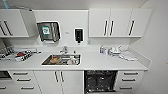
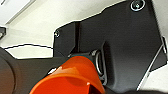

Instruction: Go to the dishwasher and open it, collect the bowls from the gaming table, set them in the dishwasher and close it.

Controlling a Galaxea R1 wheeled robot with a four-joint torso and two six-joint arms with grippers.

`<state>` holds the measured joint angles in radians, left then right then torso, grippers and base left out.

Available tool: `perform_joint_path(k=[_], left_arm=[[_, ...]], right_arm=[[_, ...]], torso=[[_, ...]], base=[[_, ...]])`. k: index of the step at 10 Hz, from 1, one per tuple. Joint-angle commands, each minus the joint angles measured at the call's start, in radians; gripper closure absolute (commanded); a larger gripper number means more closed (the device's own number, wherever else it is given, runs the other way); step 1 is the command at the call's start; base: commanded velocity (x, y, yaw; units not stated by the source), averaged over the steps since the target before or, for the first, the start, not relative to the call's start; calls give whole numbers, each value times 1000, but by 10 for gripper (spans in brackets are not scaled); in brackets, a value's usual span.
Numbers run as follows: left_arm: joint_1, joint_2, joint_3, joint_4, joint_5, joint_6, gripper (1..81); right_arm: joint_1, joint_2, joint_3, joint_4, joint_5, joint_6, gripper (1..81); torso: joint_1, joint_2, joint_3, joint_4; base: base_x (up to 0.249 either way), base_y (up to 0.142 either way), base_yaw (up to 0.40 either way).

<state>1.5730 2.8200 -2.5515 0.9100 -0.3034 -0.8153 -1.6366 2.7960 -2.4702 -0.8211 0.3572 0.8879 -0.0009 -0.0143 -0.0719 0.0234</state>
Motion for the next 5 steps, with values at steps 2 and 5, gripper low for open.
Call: perform_joint_path(k=[2,5], left_arm=[[-58,-19,4,-2,13,-2,811],[-58,-19,4,-3,13,-2,811]], right_arm=[[48,-16,5,-7,-15,0,811],[50,-16,5,-7,-15,0,811]], torso=[[1,0,0,0],[1,0,0,0]], base=[[135,0,0],[134,0,0]])
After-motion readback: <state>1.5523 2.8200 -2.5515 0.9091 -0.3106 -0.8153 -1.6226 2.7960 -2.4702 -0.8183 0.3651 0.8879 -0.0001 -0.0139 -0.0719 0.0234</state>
